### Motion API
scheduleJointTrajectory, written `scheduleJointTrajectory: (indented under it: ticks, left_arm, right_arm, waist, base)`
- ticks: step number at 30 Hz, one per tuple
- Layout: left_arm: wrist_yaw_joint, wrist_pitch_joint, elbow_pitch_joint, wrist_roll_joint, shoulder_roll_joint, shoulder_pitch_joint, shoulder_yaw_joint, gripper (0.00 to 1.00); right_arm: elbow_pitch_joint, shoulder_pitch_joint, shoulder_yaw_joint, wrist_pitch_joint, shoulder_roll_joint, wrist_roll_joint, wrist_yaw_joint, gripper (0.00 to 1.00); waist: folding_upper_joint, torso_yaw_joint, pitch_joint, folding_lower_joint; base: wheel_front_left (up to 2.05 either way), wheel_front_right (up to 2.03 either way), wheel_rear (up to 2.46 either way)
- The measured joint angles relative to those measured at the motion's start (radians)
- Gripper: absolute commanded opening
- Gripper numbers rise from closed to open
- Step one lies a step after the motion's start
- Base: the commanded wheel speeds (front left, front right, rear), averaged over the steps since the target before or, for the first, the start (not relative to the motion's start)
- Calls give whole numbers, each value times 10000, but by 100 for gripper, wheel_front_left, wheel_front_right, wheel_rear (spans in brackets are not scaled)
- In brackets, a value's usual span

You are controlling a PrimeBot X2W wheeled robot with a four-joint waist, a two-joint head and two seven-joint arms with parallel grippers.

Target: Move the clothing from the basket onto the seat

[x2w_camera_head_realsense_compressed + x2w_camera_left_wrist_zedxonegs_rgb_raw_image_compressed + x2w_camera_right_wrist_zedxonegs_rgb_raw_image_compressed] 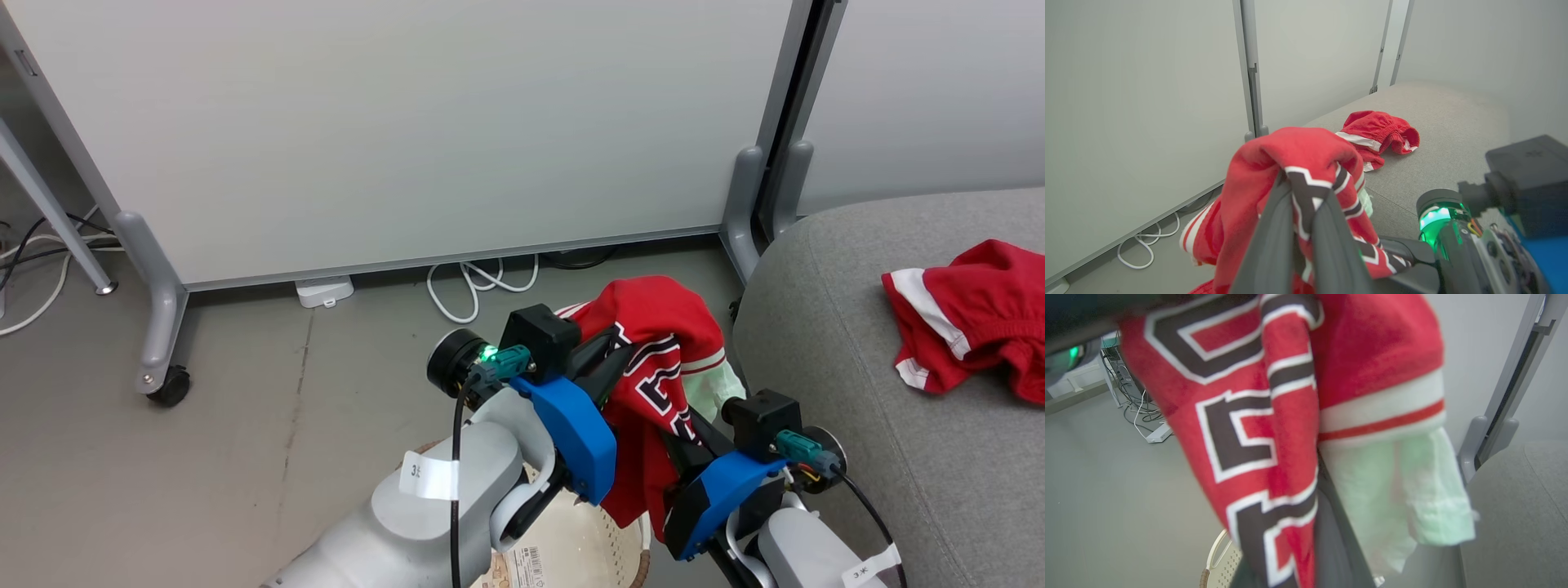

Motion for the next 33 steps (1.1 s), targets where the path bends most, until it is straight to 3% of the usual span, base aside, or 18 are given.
scheduleJointTrajectory:
  ticks: [6, 7, 9, 11, 33]
  left_arm:
    - [12, -38, 58, -46, 0, -25, -31, 0]
    - [12, -38, 65, -79, 0, -33, -36, 11]
    - [12, -46, 77, -94, 0, -46, -58, 46]
    - [13, -56, 92, -94, 0, -54, -75, 100]
    - [219, -320, 173, -148, 117, 48, 272, 100]
  right_arm:
    - [71, -14, 2, -59, 0, 23, 0, 0]
    - [73, -21, 6, -67, 0, 25, 0, 0]
    - [79, -30, 10, -90, 0, 38, 0, 0]
    - [88, -31, 13, -96, 0, 52, 0, 0]
    - [192, -119, 23, -142, 0, 36, 0, 0]
  waist:
    - [0, -8, -3, 0]
    - [0, -6, -4, 0]
    - [0, 0, -4, 0]
    - [0, 4, -4, 0]
    - [1, -28, 40, 0]
  base:
    - [0, 0, 0]
    - [0, 0, 0]
    - [0, 0, 0]
    - [0, 0, 0]
    - [0, 0, 0]
